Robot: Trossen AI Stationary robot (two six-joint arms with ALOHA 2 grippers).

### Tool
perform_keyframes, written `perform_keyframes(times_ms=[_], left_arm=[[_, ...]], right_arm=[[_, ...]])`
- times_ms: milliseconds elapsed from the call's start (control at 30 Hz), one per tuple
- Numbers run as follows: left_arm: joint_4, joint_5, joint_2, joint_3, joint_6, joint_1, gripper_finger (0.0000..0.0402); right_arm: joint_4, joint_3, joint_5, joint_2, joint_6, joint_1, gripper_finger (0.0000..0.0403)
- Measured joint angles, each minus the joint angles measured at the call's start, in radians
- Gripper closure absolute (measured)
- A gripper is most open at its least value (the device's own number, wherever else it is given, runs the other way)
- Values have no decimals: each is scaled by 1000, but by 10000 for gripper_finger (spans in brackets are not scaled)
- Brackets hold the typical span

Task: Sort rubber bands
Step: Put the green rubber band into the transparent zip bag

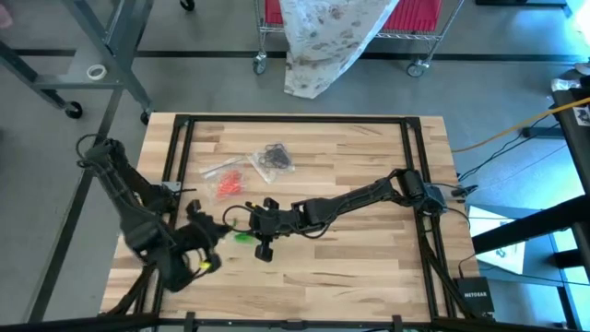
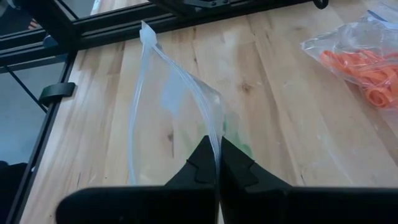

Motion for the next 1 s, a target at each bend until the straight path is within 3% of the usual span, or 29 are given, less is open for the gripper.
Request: perform_keyframes(times_ms=[133, 367, 600, 733, 867, 1000], left_arm=[[82, -94, -18, -95, -32, 25, 398], [316, -93, -154, -272, 26, 8, 400], [621, 35, -219, -440, 229, 66, 401], [764, 27, -214, -501, 383, 97, 401], [888, 20, -213, -541, 664, 98, 401], [950, 53, -213, -562, 752, 98, 401]], right_arm=[[0, 0, 0, 0, 0, 0, 403], [1, 0, -7, 0, 0, 0, 403], [3, 0, 6, 0, 0, -1, 403], [4, 0, 8, 0, 0, -1, 403], [2, 0, 8, 0, 0, -1, 403], [2, 0, 8, 0, 0, -1, 403]])
